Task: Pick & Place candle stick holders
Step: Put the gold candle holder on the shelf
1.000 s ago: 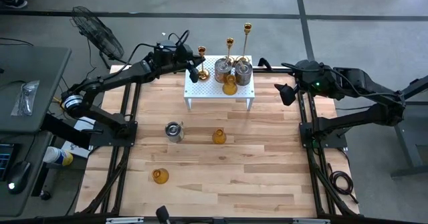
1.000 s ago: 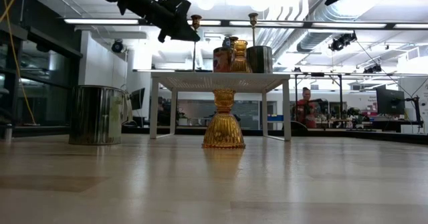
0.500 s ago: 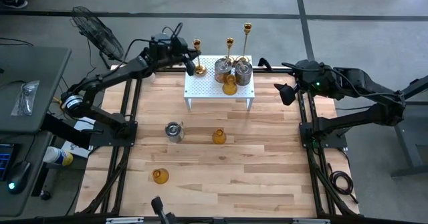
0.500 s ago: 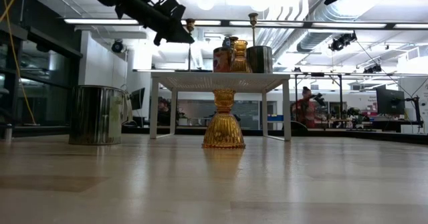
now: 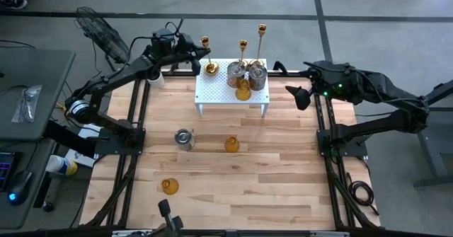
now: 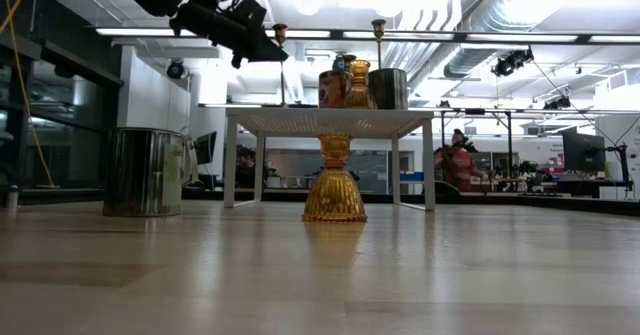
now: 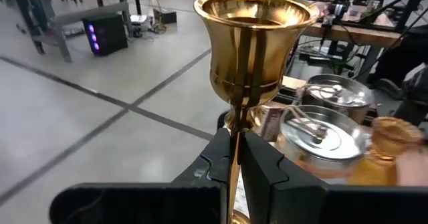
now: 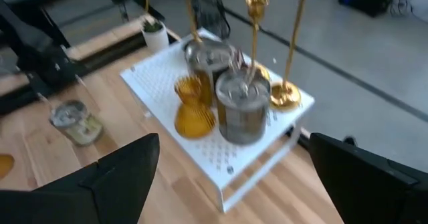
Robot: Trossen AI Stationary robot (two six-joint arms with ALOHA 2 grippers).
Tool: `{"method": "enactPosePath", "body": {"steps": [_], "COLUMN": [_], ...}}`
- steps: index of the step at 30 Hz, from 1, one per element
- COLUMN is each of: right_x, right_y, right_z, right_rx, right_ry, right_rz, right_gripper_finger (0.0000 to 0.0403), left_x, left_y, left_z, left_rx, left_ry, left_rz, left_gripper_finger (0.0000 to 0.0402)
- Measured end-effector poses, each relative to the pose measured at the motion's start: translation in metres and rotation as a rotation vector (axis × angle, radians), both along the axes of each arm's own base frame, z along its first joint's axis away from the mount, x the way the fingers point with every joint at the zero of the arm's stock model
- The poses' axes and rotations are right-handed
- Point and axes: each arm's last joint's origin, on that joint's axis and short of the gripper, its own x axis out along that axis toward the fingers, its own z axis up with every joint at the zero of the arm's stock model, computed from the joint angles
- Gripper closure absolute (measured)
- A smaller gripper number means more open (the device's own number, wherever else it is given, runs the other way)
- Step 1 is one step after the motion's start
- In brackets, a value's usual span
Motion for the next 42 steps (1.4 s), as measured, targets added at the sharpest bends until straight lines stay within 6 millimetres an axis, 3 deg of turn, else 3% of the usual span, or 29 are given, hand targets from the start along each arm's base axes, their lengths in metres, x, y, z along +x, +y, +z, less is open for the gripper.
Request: {"method": "enactPosePath", "body": {"steps": [9, 13, 20, 25, 42], "right_x": [0.013, 0.018, 0.020, 0.019, 0.021], "right_y": [-0.005, -0.011, -0.019, -0.022, -0.025], "right_z": [-0.004, -0.007, -0.006, -0.006, -0.007], "right_rx": [-0.041, -0.024, -0.006, 0.000, 0.003], "right_ry": [-0.100, -0.156, -0.221, -0.230, -0.231], "right_rz": [-0.002, -0.015, -0.039, -0.062, -0.104], "right_gripper_finger": [0.0027, 0.0027, 0.0027, 0.0027, 0.0027], "left_x": [0.008, 0.013, 0.024, 0.028, 0.027], "left_y": [0.021, 0.027, 0.040, 0.043, 0.043], "left_z": [-0.014, -0.002, 0.002, 0.000, -0.001], "left_rx": [0.025, 0.075, 0.039, -0.004, -0.141], "left_ry": [0.000, -0.011, 0.051, 0.108, 0.072], "left_rz": [-0.015, -0.048, -0.061, -0.051, -0.010], "left_gripper_finger": [0.0393, 0.0393, 0.0394, 0.0394, 0.0394]}}
